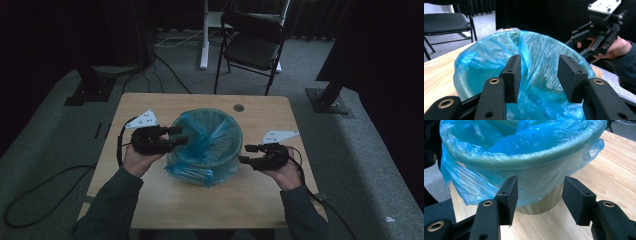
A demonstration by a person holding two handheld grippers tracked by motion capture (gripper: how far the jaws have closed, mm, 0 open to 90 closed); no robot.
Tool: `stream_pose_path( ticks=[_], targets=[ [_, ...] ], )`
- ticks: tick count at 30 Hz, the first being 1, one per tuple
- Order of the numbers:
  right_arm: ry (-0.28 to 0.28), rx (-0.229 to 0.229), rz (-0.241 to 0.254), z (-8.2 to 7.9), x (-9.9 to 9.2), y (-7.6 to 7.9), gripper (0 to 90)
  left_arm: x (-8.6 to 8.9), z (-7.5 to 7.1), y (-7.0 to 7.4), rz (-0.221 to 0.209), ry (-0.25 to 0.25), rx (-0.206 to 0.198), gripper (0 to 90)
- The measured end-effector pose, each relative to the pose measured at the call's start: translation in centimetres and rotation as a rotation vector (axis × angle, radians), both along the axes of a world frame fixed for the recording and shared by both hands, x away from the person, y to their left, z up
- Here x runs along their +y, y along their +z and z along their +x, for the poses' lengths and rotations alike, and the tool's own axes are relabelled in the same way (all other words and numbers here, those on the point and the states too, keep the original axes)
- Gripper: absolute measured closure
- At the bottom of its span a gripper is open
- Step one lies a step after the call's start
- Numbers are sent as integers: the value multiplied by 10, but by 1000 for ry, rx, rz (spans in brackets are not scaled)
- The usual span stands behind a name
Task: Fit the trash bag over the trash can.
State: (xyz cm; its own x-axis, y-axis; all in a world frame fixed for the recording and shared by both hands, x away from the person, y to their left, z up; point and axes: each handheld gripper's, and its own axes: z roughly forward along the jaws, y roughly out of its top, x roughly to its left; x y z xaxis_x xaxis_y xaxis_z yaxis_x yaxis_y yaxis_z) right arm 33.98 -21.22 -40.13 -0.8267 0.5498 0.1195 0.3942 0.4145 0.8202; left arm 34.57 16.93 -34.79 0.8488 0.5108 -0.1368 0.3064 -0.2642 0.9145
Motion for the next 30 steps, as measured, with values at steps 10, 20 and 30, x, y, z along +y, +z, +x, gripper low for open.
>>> stream_pose_path(
  ticks=[10, 20, 30],
  targets=[
    [2, 0, -6, 6, 2, -2, 421, -22, 23, 3, 84, 8, 34, 599],
    [37, 18, 15, 15, 6, -6, 512, -43, 45, 4, 166, -17, 27, 601],
    [102, 24, 31, 14, 4, -8, 825, -69, 59, 8, 266, -53, 10, 601]
  ],
)
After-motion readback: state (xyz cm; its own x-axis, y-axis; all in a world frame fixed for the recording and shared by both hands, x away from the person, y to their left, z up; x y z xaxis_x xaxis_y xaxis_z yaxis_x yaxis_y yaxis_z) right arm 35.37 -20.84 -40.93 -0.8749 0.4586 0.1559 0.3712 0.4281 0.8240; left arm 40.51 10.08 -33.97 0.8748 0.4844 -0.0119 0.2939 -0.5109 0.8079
